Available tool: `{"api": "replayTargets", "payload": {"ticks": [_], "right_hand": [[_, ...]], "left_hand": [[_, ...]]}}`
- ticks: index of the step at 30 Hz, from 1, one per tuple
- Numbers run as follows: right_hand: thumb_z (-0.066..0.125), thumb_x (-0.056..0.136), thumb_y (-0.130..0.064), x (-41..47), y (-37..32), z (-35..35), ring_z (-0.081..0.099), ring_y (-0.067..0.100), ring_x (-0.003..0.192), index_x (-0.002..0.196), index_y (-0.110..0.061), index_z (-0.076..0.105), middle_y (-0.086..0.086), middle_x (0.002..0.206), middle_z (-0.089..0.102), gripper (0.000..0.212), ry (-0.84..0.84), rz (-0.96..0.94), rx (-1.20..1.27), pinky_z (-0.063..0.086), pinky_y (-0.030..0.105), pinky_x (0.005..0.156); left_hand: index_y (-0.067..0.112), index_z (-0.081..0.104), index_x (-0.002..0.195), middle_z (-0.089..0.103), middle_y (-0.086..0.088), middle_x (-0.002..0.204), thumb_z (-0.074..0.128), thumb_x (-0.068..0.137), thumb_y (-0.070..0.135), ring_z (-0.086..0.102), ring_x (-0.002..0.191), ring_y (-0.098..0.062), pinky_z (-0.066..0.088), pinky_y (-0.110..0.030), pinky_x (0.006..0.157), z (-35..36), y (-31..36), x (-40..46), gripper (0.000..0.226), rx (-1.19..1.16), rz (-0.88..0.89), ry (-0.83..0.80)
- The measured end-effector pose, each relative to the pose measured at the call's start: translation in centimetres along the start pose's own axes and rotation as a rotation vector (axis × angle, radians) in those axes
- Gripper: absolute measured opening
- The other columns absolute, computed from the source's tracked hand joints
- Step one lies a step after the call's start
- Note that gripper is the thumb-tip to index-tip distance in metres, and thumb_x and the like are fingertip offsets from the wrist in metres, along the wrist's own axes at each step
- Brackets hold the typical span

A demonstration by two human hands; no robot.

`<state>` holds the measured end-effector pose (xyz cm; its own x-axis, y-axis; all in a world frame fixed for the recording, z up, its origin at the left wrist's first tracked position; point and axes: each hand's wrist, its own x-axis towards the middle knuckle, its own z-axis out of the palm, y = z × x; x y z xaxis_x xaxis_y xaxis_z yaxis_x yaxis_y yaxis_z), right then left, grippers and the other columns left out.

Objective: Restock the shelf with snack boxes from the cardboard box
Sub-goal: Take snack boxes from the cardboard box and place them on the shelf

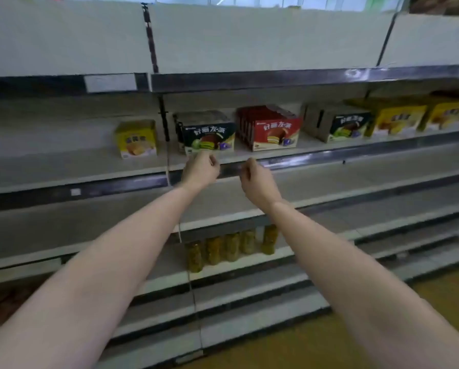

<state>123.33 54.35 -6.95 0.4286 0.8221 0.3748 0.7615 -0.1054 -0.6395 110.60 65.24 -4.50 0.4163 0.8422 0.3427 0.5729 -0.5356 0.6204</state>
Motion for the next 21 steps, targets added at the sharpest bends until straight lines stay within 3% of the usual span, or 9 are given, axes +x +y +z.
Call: {"api": "replayTargets", "payload": {"ticks": [5, 9, 12, 15, 18, 21], "right_hand": [[0.05, 0.098, -0.02, -10.6, 12.4, -6.8, 0.061, 0.03, 0.093, 0.099, -0.012, 0.058, 0.011, 0.099, 0.066, 0.011, 0.039, 0.247, -0.023, 0.051, 0.041, 0.084], [0.048, 0.098, -0.019, -19.6, 20.4, -11.0, 0.061, 0.031, 0.086, 0.095, -0.012, 0.055, 0.01, 0.092, 0.065, 0.011, 0.086, 0.482, -0.112, 0.05, 0.037, 0.075], [0.048, 0.099, -0.019, -26.2, 25.5, -14.6, 0.061, 0.027, 0.082, 0.099, -0.011, 0.057, 0.007, 0.091, 0.063, 0.012, 0.151, 0.641, -0.115, 0.048, 0.036, 0.069], [0.05, 0.1, -0.023, -31.8, 29.6, -17.6, 0.061, 0.025, 0.088, 0.107, -0.012, 0.058, 0.008, 0.1, 0.065, 0.015, 0.226, 0.76, -0.173, 0.045, 0.032, 0.07], [0.048, 0.101, -0.022, -36.2, 32.6, -20.2, 0.061, 0.03, 0.086, 0.104, -0.011, 0.057, 0.009, 0.098, 0.065, 0.015, 0.305, 0.922, -0.2, 0.04, 0.031, 0.066], [0.049, 0.099, -0.022, -39.5, 35.7, -22.2, 0.061, 0.025, 0.084, 0.097, -0.014, 0.058, 0.009, 0.096, 0.067, 0.012, 0.414, 1.005, -0.195, 0.05, 0.036, 0.071]], "left_hand": [[0.02, 0.058, 0.078, 0.063, -0.007, 0.081, 0.056, 0.09, 0.019, 0.062, 0.081, -0.028, 0.054, -0.04, 0.074, 12.6, 7.9, -7.6, 0.013, -0.006, 0.161, -0.293], [0.013, 0.055, 0.079, 0.059, -0.006, 0.08, 0.053, 0.092, 0.013, 0.058, 0.078, -0.025, 0.039, -0.033, 0.061, 22.6, 13.1, -15.2, 0.014, 0.006, 0.242, -0.499], [0.016, 0.051, 0.075, 0.061, -0.013, 0.083, 0.052, 0.089, 0.02, 0.058, 0.08, -0.03, 0.048, -0.039, 0.07, 29.1, 16.7, -20.4, 0.014, -0.043, 0.327, -0.631], [0.008, 0.061, 0.085, 0.064, -0.013, 0.084, 0.051, 0.092, 0.011, 0.058, 0.078, -0.028, 0.043, -0.036, 0.064, 33.8, 20.8, -25.4, 0.012, 0.017, 0.413, -0.718], [0.007, 0.066, 0.093, 0.068, -0.014, 0.092, 0.051, 0.094, 0.011, 0.063, 0.086, -0.032, 0.051, -0.039, 0.073, 38.1, 24.5, -29.6, 0.016, -0.014, 0.47, -0.808], [0.01, 0.068, 0.096, 0.069, -0.008, 0.093, 0.053, 0.091, 0.011, 0.064, 0.086, -0.028, 0.053, -0.034, 0.076, 42.7, 27.7, -32.3, 0.015, -0.09, 0.48, -0.875]]}}
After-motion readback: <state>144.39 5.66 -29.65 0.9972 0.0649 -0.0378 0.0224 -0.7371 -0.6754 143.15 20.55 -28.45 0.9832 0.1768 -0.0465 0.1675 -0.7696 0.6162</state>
